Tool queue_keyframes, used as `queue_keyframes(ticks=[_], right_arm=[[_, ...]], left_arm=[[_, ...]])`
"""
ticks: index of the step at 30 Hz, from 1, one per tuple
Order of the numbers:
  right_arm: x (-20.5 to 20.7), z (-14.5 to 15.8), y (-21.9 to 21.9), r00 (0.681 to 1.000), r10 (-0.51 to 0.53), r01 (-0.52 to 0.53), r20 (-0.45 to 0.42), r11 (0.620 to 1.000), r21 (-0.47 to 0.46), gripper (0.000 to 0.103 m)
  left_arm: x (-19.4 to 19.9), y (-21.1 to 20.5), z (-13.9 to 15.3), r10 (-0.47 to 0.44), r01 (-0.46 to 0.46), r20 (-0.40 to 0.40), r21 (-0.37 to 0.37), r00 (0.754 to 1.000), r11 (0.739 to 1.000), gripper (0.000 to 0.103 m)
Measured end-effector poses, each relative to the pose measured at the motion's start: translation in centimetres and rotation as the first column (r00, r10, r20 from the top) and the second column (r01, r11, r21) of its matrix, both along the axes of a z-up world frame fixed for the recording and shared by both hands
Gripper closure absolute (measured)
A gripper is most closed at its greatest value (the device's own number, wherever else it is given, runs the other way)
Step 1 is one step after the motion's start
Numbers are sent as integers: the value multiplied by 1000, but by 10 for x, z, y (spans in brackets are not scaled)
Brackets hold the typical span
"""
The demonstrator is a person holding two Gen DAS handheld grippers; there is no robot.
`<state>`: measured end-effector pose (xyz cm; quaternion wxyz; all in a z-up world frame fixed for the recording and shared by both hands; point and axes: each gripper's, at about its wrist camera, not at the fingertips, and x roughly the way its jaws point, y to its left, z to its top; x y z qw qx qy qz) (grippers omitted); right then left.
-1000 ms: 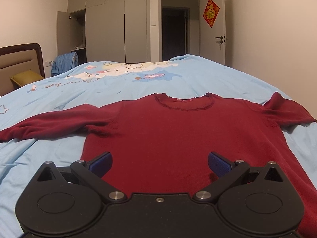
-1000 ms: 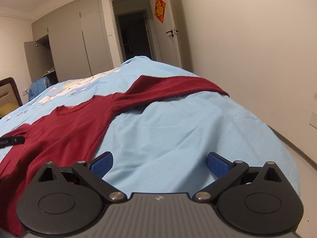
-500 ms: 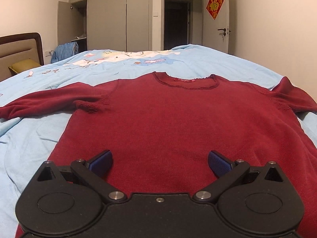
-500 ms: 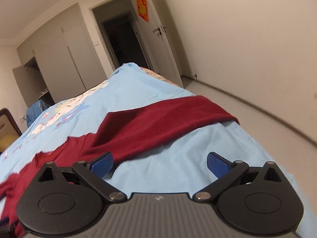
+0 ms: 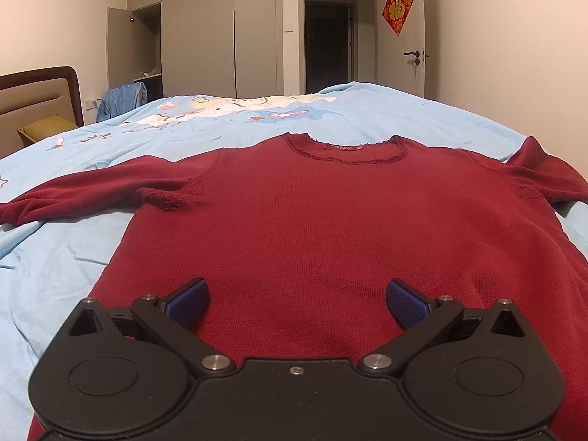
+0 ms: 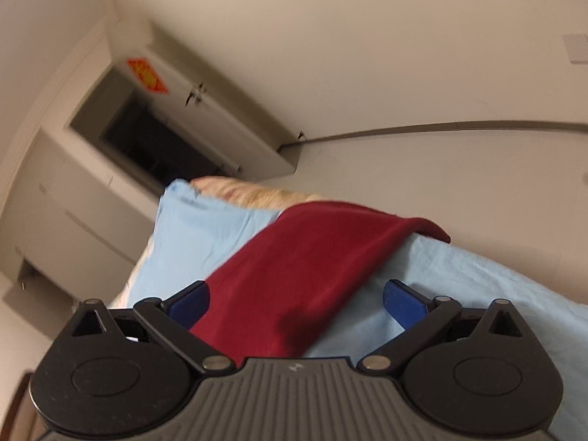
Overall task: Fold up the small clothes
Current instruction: 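Reach the right gripper to the nearest sweater sleeve cuff and close on it, then carry the sleeve across the sweater body with the right gripper and release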
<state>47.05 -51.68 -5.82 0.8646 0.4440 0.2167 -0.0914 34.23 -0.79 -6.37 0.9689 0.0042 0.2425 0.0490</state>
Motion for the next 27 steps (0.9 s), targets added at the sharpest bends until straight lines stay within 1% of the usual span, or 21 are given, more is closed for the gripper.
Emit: queue_keyframes(ticks=[1,2,3,4,5,6,7,8,9,11,15,18,20,24,25,27], right_arm=[[2,-3,-2,1000,-30,30,3,999,16,5],[3,-5,-3,999,-52,52,3,998,21,13],[4,-7,-4,997,-79,78,2,997,25,26],[5,-10,-6,995,-102,102,-4,994,33,32],[6,-13,-8,992,-122,122,-11,991,48,44],[7,-16,-9,990,-137,138,-16,988,65,58],[8,-18,-11,989,-149,151,-24,986,75,67],[11,-21,-14,986,-161,164,-35,984,75,85],[11,-22,-15,985,-170,172,-39,982,73,90],[8,-20,-15,983,-181,182,-24,981,69,96],[-17,4,-4,979,-202,202,11,979,20,97],[-32,21,-5,976,-215,216,28,976,-32,97],[-35,24,-5,977,-211,211,9,976,-46,97],[-34,22,0,974,-221,218,-51,975,-47,97],[-32,24,4,974,-219,215,-52,974,-66,97],[-28,36,15,978,-206,198,-38,969,-151,97]], left_arm=[[0,0,0,0,0,0,1,1000,1000,0],[0,0,0,0,0,0,1,1000,1000,0],[0,0,0,1,-1,0,1,1000,1000,0],[0,0,0,0,0,0,1,1000,1000,0],[0,0,0,0,0,0,1,1000,1000,0],[0,0,0,0,0,0,0,1000,1000,0],[0,0,0,0,0,0,-1,1000,1000,0],[0,0,0,0,0,0,-1,1000,1000,0],[0,0,0,-1,1,0,-5,1000,1000,0],[0,2,1,-5,5,-1,-21,1000,1000,0],[0,7,1,-11,11,2,-52,1000,999,0],[0,7,1,-12,12,3,-53,1000,999,0],[0,7,1,-12,12,3,-54,1000,998,0],[0,8,1,-12,12,2,-55,1000,998,0],[0,7,1,-12,12,3,-55,1000,998,0],[1,8,2,-13,13,-1,-57,1000,998,0]])
